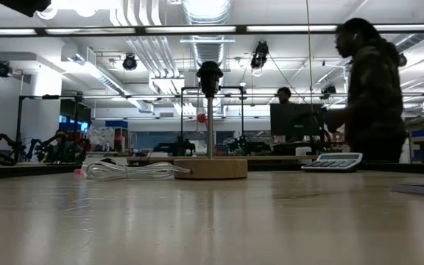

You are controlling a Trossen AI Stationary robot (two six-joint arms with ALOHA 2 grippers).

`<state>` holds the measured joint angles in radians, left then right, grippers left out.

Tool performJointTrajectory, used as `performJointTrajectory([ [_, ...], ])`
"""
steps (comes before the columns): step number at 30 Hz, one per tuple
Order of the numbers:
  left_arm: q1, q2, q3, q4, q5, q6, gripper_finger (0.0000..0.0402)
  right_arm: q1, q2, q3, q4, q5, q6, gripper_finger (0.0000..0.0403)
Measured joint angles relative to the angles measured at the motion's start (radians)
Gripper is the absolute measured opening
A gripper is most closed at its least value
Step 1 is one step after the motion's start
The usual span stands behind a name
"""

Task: Screw lightbulb
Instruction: Insert the lightbulb into the lamp

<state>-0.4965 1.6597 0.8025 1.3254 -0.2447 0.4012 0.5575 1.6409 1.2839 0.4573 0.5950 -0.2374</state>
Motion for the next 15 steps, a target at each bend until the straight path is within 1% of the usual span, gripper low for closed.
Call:
performJointTrajectory([
  [5, 0.001, 0.039, 0.036, 0.001, -0.001, 0.01, 0.0102, -0.001, 0.0, 0.0, 0.002, -0.009, -0.021, 0.0274],
  [8, 0.004, 0.048, 0.043, 0.002, -0.003, 0.009, 0.0108, -0.001, 0.0, 0.0, 0.006, -0.008, -0.026, 0.0259],
  [11, 0.006, 0.048, 0.042, -0.004, -0.016, 0.009, 0.0118, -0.001, 0.0, 0.0, 0.006, -0.006, -0.035, 0.0225],
  [15, 0.007, 0.048, 0.042, -0.01, -0.018, 0.006, 0.0117, -0.002, 0.0, 0.0, 0.01, -0.002, -0.035, 0.0166],
])
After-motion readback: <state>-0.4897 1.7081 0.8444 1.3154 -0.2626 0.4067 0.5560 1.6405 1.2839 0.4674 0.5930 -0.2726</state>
